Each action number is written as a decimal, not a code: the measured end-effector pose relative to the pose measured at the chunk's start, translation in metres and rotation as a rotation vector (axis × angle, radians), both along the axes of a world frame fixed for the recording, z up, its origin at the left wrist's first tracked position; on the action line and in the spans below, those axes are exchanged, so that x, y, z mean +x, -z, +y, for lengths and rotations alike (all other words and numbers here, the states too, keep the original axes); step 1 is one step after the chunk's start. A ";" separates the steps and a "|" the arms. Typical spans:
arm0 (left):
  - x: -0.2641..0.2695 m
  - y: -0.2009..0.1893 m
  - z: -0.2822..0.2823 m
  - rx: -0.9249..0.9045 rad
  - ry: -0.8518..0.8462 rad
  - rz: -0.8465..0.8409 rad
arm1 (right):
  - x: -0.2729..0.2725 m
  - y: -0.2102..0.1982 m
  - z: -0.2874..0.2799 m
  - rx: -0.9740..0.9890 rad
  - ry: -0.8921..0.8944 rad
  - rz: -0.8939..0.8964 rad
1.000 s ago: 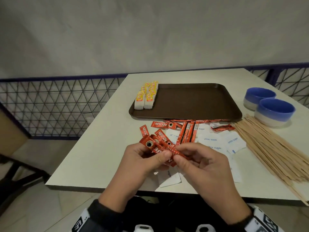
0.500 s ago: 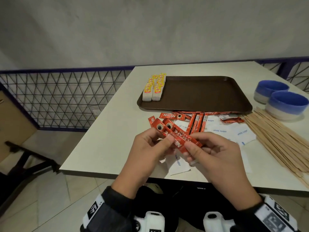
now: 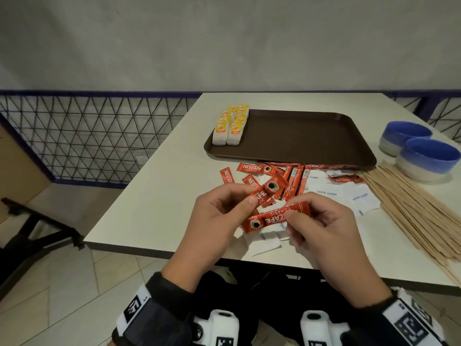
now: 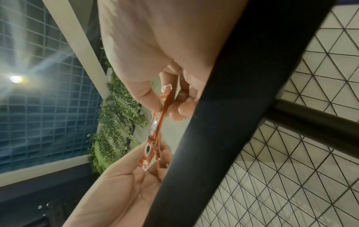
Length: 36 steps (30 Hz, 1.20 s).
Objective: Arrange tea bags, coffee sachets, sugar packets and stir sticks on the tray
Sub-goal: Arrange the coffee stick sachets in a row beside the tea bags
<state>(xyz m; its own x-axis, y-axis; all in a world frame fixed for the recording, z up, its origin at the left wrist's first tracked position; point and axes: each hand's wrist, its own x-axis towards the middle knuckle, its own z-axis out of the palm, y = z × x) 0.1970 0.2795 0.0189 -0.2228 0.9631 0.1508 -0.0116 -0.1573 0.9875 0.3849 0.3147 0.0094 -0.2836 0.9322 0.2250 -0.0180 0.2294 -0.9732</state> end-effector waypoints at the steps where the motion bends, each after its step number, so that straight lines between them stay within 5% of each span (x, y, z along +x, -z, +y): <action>1: 0.001 0.000 0.000 0.004 0.016 0.013 | 0.000 0.000 0.000 -0.005 0.005 0.011; 9: -0.005 -0.003 0.001 0.004 -0.022 -0.161 | 0.005 0.000 -0.001 0.009 0.107 0.112; 17: 0.001 -0.006 0.002 -0.009 0.039 -0.166 | -0.006 -0.003 -0.002 0.108 0.204 0.082; 29: 0.004 -0.004 0.004 -0.019 0.093 -0.110 | -0.020 0.007 -0.005 0.516 0.141 -0.358; 33: 0.002 -0.001 0.003 0.002 0.073 -0.109 | -0.020 0.000 -0.009 0.454 0.139 -0.388; 36: -0.001 0.001 0.002 0.018 0.047 -0.038 | -0.014 -0.019 -0.008 0.276 0.216 -0.189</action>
